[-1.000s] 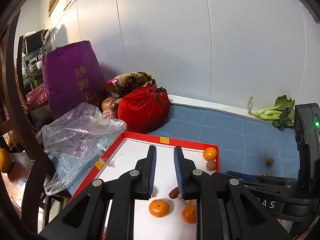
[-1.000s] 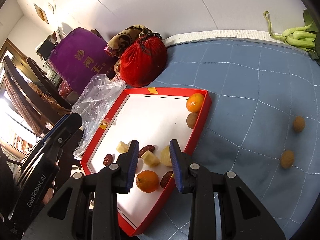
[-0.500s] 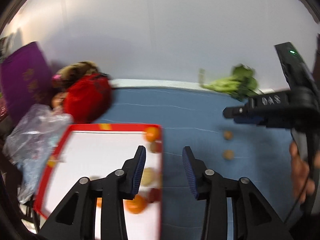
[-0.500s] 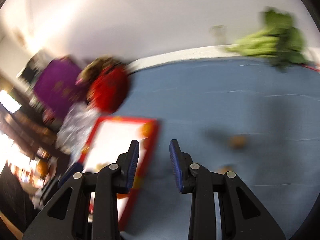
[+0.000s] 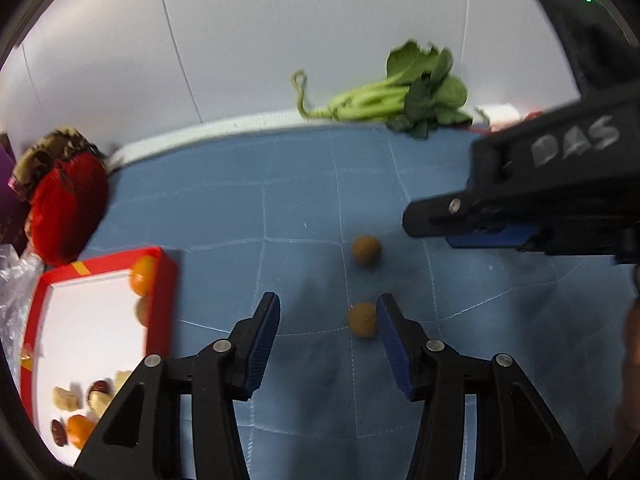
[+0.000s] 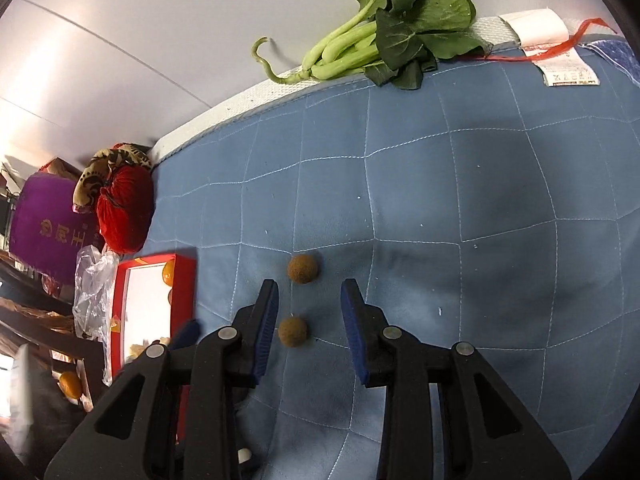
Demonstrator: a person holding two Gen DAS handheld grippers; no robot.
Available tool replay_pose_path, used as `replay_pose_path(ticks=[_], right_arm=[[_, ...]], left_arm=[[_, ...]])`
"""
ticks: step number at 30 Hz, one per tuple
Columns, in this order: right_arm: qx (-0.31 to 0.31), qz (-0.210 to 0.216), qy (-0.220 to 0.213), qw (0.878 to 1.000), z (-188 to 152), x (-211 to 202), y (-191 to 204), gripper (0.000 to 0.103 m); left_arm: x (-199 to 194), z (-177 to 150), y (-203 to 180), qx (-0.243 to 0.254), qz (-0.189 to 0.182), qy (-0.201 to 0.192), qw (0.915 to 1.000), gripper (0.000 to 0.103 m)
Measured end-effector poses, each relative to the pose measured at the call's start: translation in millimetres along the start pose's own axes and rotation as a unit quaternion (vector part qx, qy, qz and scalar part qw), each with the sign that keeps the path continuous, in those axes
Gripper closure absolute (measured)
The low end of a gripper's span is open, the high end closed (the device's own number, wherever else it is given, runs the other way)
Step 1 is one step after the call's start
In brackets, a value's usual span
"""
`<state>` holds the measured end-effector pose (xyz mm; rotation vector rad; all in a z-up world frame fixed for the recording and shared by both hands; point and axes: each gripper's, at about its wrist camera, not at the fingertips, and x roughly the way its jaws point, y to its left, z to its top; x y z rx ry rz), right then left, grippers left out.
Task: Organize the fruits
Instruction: 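Grasp a brown longan with the right tool while the left tool grasps another longan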
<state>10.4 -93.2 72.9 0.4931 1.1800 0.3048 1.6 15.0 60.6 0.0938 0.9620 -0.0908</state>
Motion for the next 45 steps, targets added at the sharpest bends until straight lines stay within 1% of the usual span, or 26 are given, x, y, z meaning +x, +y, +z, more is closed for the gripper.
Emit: replay_pose_path(ticks=[3, 8, 11, 18, 21, 22, 24, 27, 31, 35, 38, 41, 42, 45], right_arm=[[0.002, 0.006, 0.005, 1.0, 2, 7, 1, 0.071], [-0.005, 0.007, 0.011, 1.0, 7, 26, 9, 0.071], [-0.007, -0.001, 0.013, 1.0, 9, 35, 12, 0.071], [-0.013, -0.041, 0.02, 0.999, 9, 58, 16, 0.071], [-0.026, -0.064, 0.023, 0.997, 7, 67, 20, 0.071], [-0.033, -0.073, 0.019, 0.997, 6, 67, 23, 0.073], [-0.042, -0.087, 0.014, 0.995, 5, 66, 23, 0.084], [-0.028, -0.076, 0.014, 0.997, 5, 57, 14, 0.084], [-0.009, -0.07, -0.004, 0.998, 9, 30, -4, 0.084], [0.026, -0.044, -0.01, 0.999, 11, 11, -25, 0.084], [0.031, -0.037, -0.011, 0.999, 11, 5, -30, 0.084], [0.032, -0.033, -0.013, 0.999, 8, 0, -33, 0.084], [0.033, -0.031, -0.013, 0.999, 7, 0, -34, 0.084], [0.036, -0.03, -0.013, 0.999, 7, 0, -34, 0.084]], left_arm=[[10, -1, 4, -0.009, -0.014, 0.009, 0.9998, 0.051], [16, -6, 12, -0.022, -0.051, 0.021, 0.9982, 0.051], [17, -10, 20, -0.032, -0.05, 0.025, 0.9979, 0.051], [9, -17, 40, -0.044, -0.051, 0.024, 0.9974, 0.051], [9, -17, 43, -0.043, -0.047, 0.023, 0.9977, 0.051], [9, -17, 43, -0.044, -0.048, 0.023, 0.9976, 0.051], [11, -14, 43, -0.047, -0.051, 0.022, 0.9973, 0.051], [11, -11, 36, -0.042, -0.06, 0.022, 0.9971, 0.051], [12, -7, 22, -0.026, -0.066, 0.016, 0.9974, 0.051], [18, -5, 10, -0.02, -0.07, 0.023, 0.9971, 0.051], [22, -6, 5, -0.013, -0.068, 0.025, 0.9973, 0.054], [27, -5, 6, -0.019, -0.067, 0.031, 0.9971, 0.054], [29, -5, 7, -0.021, -0.068, 0.033, 0.9969, 0.055], [34, -5, 8, -0.023, -0.07, 0.039, 0.9965, 0.065]])
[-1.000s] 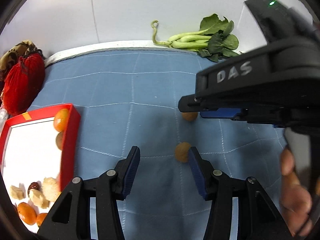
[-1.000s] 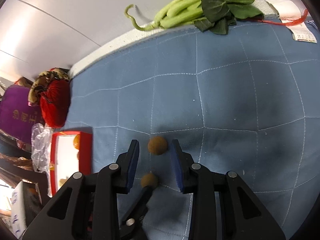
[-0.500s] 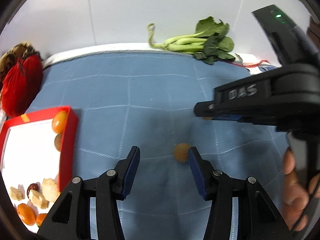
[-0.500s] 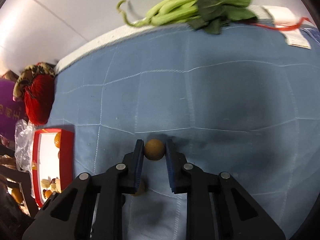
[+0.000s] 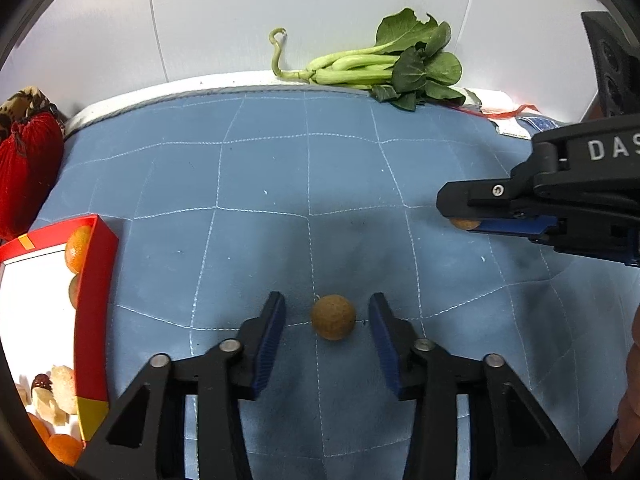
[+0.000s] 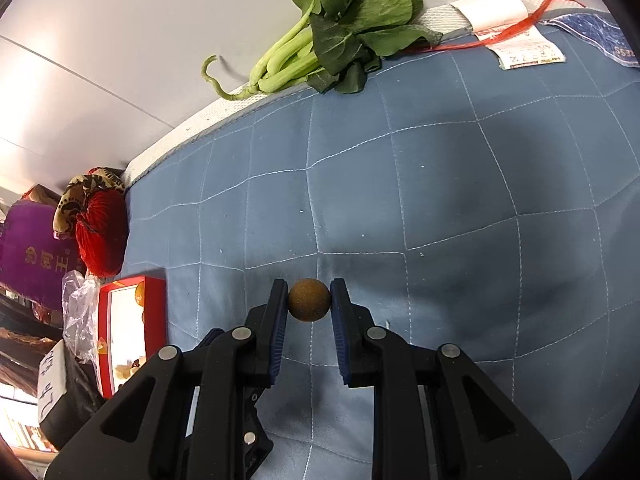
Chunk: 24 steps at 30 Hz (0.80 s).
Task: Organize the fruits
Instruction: 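Grasp a brown longan with the right tool while the left tool grasps another longan, then carry both longans over the white tray and open both tools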
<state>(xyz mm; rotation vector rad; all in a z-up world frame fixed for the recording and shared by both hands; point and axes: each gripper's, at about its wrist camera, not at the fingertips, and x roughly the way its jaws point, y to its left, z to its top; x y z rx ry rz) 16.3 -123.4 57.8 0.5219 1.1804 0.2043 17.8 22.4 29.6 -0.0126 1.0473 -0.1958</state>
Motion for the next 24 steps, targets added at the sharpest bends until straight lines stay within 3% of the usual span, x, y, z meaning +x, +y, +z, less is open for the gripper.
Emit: replay_pose_path(ticks=[6, 12, 17, 21, 24], right_arm=[[0.0, 0.001, 0.003, 1.0, -1, 2, 0, 0.084], [-0.004, 0.004, 0.001, 1.0, -3, 1, 3, 0.084], [-0.021, 0.02, 0.004, 1.0, -8, 0, 18, 0.084], [-0.048, 0.037, 0.01, 0.998, -18, 4, 40, 0.083], [-0.076, 0.055, 0.017, 0.995, -30, 10, 61, 0.083]], left_arm=[[6, 0, 4, -0.012, -0.003, 0.004, 0.9999, 0.081], [0, -1, 2, -0.012, -0.004, -0.003, 0.9999, 0.081], [-31, 0, 12, -0.025, -0.001, -0.032, 0.9992, 0.081], [-65, -6, 29, -0.031, 0.03, -0.061, 0.9972, 0.081], [-90, -16, 46, -0.039, 0.072, -0.075, 0.9938, 0.081]])
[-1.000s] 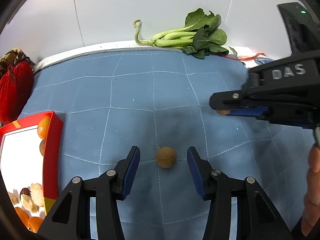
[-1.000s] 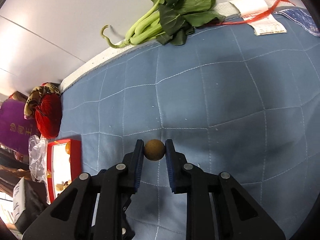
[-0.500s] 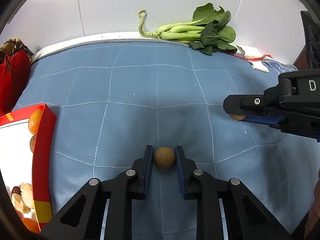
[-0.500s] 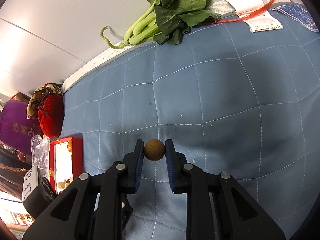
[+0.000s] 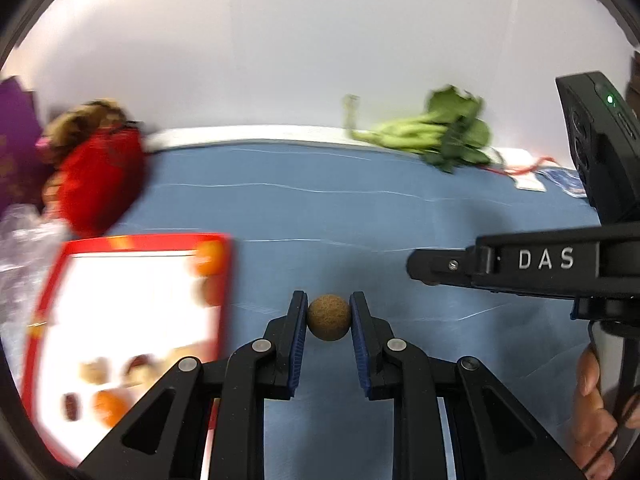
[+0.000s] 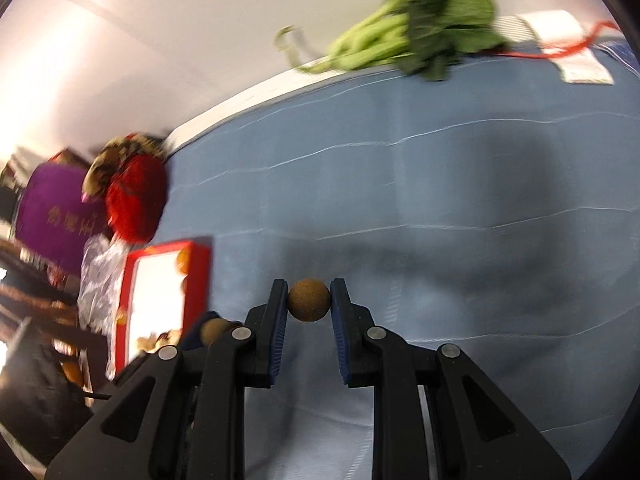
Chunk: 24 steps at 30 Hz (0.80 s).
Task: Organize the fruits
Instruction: 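Carry both longans over the white tray and open both tools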
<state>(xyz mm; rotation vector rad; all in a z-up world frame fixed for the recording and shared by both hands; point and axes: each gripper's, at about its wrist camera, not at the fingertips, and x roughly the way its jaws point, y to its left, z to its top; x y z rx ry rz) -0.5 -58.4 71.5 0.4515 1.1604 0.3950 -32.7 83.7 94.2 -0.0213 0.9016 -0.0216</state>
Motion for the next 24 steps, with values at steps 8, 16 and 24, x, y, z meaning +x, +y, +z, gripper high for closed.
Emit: replay_pose_path(ticks=[8, 16, 24], right_arm=[[-0.108, 0.044, 0.011, 0.993, -34, 28, 80, 0.084], [-0.199, 0.077, 0.017, 0.977, -72, 53, 144, 0.084], [-0.244, 0.057, 0.035, 0.968, -99, 77, 161, 0.084]], left_arm=[[-38, -10, 80, -0.043, 0.14, -0.038, 0.9885, 0.081], [-53, -25, 128, -0.068, 0.191, -0.039, 0.9785, 0.081], [-54, -34, 147, -0.08, 0.208, -0.033, 0.9743, 0.081]])
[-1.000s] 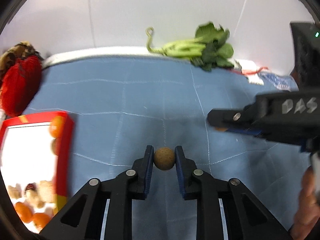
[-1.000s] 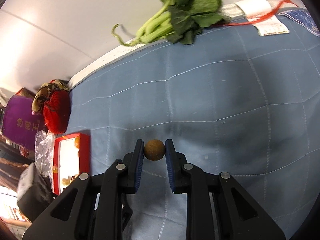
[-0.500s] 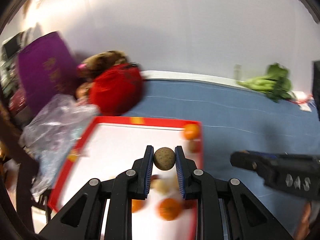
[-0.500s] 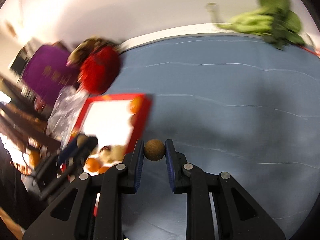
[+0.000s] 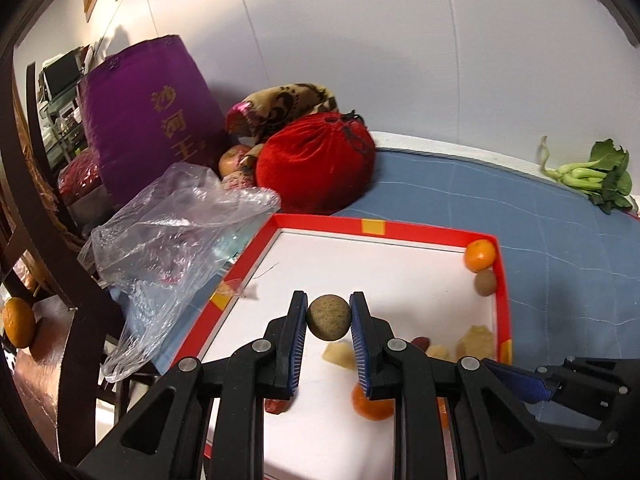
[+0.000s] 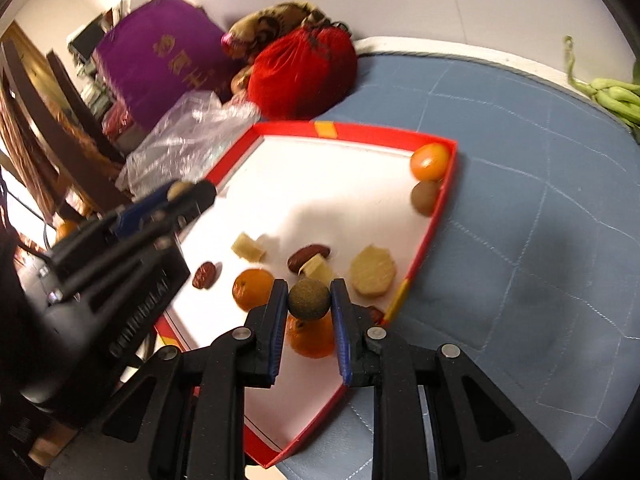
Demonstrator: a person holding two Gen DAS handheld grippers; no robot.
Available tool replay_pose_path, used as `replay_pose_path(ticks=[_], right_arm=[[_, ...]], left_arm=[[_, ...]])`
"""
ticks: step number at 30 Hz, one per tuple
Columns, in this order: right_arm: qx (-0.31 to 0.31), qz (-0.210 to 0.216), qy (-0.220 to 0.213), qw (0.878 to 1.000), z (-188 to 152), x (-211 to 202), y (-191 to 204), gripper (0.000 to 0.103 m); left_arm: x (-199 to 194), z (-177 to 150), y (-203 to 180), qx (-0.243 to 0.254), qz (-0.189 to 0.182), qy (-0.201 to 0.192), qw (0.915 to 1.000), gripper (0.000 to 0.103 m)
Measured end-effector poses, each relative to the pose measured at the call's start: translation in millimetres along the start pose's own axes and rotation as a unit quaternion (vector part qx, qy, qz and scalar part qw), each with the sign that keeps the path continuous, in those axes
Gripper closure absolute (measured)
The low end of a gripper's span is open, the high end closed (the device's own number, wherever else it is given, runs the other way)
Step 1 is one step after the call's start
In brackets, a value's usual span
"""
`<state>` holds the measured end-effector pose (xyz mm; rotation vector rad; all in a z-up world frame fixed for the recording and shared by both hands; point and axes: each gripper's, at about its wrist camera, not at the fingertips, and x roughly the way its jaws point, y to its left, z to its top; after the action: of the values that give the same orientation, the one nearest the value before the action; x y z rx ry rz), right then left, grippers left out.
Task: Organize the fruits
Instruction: 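Carry both longans over the white tray and open both tools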
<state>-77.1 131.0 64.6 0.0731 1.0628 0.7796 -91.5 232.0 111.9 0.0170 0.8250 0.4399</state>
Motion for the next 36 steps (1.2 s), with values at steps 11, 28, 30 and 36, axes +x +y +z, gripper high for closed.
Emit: replay_pose_path(ticks=[11, 28, 30, 36], right_arm=[[-0.03, 0.004, -0.01, 0.999, -6, 2, 14, 0.084], [-0.033, -0.01, -0.043, 0.998, -1, 1, 12, 0.083], [-0.032, -0.009, -0.043, 0.999, 0, 1, 11, 0.083], [-0.019, -0.006, -0.04, 0.999, 1, 3, 3, 0.083]], left_arm=[[6, -3, 4, -0.003, 0.009, 0.01, 0.9999, 0.081], [12, -3, 8, -0.009, 0.009, 0.023, 0.9997, 0.081], [14, -4, 9, -0.011, 0.01, 0.027, 0.9995, 0.081], [20, -7, 17, -0.018, 0.017, 0.042, 0.9988, 0.081]])
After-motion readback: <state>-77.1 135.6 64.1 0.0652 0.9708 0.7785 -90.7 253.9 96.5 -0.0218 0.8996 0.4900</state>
